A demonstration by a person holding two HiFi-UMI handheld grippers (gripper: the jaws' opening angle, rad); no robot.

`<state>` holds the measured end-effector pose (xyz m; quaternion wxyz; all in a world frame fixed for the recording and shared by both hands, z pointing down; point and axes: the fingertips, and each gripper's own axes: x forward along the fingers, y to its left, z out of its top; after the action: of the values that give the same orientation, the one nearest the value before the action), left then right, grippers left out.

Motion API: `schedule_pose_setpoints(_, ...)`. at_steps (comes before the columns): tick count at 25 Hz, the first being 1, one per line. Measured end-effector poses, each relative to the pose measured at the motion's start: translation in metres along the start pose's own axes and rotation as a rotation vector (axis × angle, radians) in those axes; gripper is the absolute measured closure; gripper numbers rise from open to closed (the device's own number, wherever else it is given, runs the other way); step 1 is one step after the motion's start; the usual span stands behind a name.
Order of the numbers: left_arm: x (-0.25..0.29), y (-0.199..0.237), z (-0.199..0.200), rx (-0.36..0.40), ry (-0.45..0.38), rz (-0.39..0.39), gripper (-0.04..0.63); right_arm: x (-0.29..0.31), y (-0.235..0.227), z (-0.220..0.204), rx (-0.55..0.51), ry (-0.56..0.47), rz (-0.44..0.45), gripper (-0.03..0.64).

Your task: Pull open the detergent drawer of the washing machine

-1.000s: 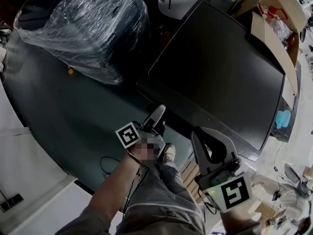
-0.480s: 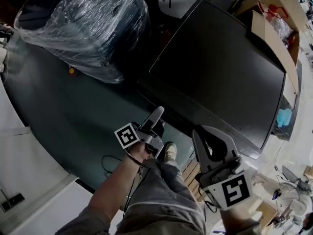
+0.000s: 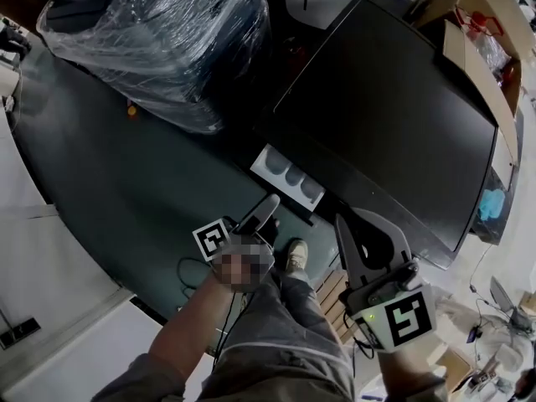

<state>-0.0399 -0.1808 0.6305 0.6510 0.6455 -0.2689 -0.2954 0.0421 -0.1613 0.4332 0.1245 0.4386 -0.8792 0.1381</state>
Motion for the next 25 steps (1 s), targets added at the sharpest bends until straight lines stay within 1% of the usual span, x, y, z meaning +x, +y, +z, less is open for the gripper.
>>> schedule_pose_setpoints(3,-0.017,0.001,-0.004,-0.006,0.001,0.010,0.179,-0.002,0.008,-0.006,-0.021,0.019,0.020,0.577)
schedule_pose_setpoints(6,-0.032,0.002,-0.007,-0.012,-0.002,0.013,0.179,0.000,0.015,-0.009,-0.012,0.020,0.024,0.577)
schedule_pose_setpoints(11,-0.053,0.002,-0.008,-0.001,-0.006,0.014,0.179,0.002,0.031,-0.014,-0.023,0.031,0.048,0.577)
schedule_pose_setpoints(14,-0.062,0.001,-0.009,0.000,-0.008,0.014,0.179,0.002,0.035,-0.015,-0.025,0.038,0.045,0.577)
schedule_pose_setpoints(20,-0.075,0.001,-0.010,0.005,-0.011,0.017,0.179,0.003,0.038,-0.014,-0.030,0.036,0.046,0.577)
schedule_pose_setpoints(25,-0.075,0.001,-0.010,0.016,-0.006,0.015,0.179,0.003,0.038,-0.015,-0.031,0.045,0.053,0.577)
